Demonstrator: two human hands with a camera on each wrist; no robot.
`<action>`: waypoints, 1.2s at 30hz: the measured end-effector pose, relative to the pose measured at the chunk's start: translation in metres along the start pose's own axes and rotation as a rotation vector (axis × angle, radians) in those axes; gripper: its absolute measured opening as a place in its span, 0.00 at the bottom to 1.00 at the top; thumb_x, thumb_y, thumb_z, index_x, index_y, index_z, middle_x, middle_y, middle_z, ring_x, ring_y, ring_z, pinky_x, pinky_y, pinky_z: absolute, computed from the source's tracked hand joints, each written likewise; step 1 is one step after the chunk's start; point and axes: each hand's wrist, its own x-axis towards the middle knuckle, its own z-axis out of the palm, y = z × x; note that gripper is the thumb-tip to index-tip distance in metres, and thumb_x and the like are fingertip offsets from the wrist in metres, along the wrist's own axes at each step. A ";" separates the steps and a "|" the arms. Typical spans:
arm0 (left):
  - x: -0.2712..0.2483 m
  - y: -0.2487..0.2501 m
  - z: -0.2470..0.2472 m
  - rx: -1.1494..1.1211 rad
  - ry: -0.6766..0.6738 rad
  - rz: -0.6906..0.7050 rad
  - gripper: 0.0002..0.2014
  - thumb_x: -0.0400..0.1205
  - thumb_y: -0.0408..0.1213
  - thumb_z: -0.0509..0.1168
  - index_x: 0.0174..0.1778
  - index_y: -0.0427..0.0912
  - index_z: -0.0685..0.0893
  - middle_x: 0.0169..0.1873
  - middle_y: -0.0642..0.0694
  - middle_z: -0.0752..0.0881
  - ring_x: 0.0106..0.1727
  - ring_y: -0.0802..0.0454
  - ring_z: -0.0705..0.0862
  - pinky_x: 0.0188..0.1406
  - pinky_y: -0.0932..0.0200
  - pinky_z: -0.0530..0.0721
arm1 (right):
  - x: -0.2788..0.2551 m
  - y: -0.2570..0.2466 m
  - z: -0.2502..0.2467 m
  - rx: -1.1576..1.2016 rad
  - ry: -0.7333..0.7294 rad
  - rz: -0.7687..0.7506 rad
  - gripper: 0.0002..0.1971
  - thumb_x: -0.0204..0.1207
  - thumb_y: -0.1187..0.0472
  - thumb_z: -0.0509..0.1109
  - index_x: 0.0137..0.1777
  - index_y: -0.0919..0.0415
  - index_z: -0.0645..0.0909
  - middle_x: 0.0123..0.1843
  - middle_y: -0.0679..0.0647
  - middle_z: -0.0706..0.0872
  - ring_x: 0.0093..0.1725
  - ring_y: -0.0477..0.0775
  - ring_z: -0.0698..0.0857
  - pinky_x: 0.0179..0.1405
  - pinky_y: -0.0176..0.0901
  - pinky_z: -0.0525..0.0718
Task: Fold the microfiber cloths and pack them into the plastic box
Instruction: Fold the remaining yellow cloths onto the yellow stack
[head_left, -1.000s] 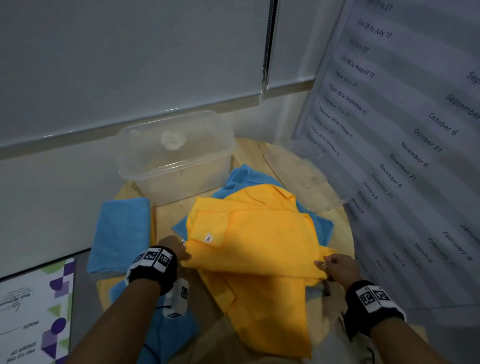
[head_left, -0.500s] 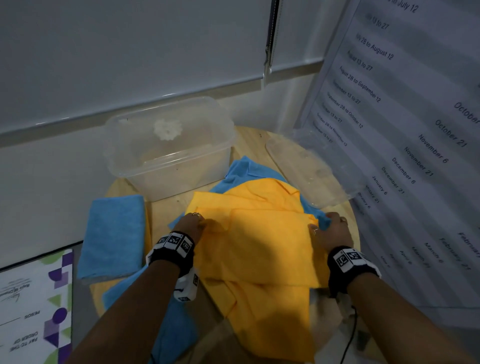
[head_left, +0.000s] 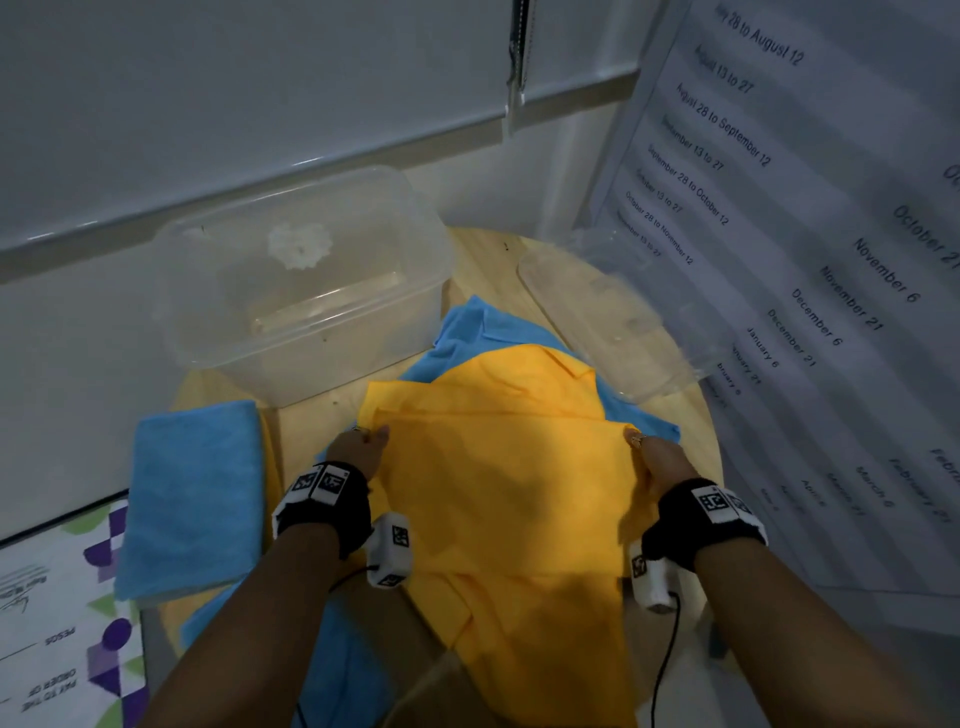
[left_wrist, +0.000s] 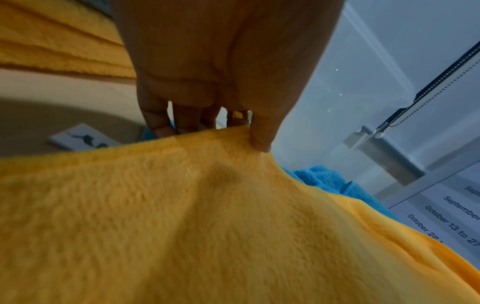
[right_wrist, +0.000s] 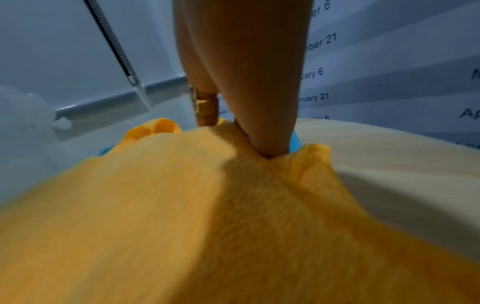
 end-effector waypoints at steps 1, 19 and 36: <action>0.000 -0.001 -0.002 0.015 -0.005 0.000 0.29 0.86 0.52 0.50 0.69 0.27 0.74 0.65 0.29 0.78 0.62 0.33 0.79 0.56 0.48 0.77 | -0.001 -0.002 -0.002 0.034 -0.011 0.020 0.29 0.77 0.52 0.69 0.71 0.73 0.70 0.71 0.67 0.76 0.68 0.68 0.75 0.70 0.60 0.73; -0.017 0.008 -0.018 -0.397 0.183 0.132 0.25 0.86 0.46 0.54 0.24 0.36 0.68 0.24 0.44 0.69 0.32 0.45 0.69 0.39 0.55 0.63 | -0.038 -0.017 -0.027 0.320 0.194 -0.286 0.19 0.77 0.56 0.71 0.50 0.77 0.84 0.45 0.62 0.84 0.54 0.67 0.83 0.59 0.52 0.79; -0.082 0.011 -0.063 -1.107 0.493 0.447 0.10 0.80 0.33 0.67 0.55 0.33 0.84 0.36 0.56 0.83 0.33 0.76 0.81 0.42 0.76 0.80 | -0.090 0.000 -0.053 0.558 0.287 -0.738 0.18 0.75 0.71 0.70 0.32 0.47 0.88 0.32 0.37 0.89 0.39 0.35 0.86 0.50 0.35 0.85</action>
